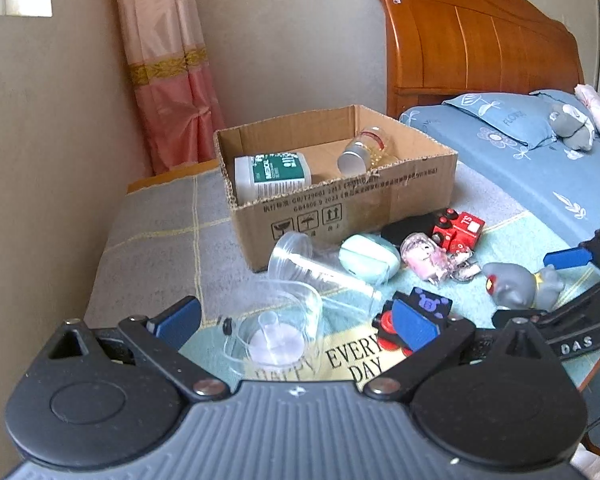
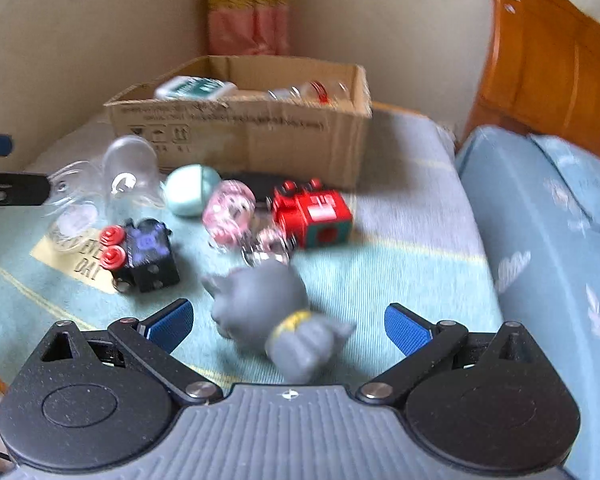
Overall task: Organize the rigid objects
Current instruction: 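Withdraw both tools from the box back toward the remaining objects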
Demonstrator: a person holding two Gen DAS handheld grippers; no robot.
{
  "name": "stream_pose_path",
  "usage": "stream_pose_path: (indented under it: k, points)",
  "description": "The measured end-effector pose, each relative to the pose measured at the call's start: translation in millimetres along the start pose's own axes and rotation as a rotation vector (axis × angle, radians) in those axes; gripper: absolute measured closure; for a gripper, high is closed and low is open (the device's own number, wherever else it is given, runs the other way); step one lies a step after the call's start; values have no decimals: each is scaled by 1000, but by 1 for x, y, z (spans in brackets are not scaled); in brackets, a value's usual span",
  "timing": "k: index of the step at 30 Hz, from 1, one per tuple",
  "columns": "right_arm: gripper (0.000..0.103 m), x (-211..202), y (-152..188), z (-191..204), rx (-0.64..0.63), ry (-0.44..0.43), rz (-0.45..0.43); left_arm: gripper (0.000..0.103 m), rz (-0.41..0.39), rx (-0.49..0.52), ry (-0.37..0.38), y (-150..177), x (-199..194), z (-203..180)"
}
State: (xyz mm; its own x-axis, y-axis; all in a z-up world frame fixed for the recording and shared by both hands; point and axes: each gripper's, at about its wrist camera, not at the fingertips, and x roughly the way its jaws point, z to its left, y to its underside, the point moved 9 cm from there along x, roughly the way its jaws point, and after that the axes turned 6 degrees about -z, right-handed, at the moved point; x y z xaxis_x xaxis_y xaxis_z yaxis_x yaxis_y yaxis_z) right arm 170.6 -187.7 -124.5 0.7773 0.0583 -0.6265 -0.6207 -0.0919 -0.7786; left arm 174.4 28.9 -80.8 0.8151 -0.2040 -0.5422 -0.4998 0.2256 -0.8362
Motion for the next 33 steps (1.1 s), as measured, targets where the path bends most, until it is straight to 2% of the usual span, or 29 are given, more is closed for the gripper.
stream_pose_path:
  k: [8, 13, 18, 24, 30, 33]
  points:
    - [0, 11, 0, -14, 111, 75, -35, 2, 13, -3, -4, 10, -1, 4]
    - [0, 1, 20, -30, 149, 62, -10, 2, 26, 14, -4, 14, 2, 5]
    - [0, -10, 35, -33, 59, 70, 0, 2, 53, 37, 9, 21, 11, 5]
    - [0, -15, 39, -35, 43, 33, 9, 2, 115, 53, 21, 42, 23, 10]
    - [0, -14, 39, -32, 49, 47, 8, 1, 200, -3, 63, 63, 44, 20]
    - [0, -13, 38, -31, 49, 47, 8, 1, 191, -57, 90, 62, 49, 27]
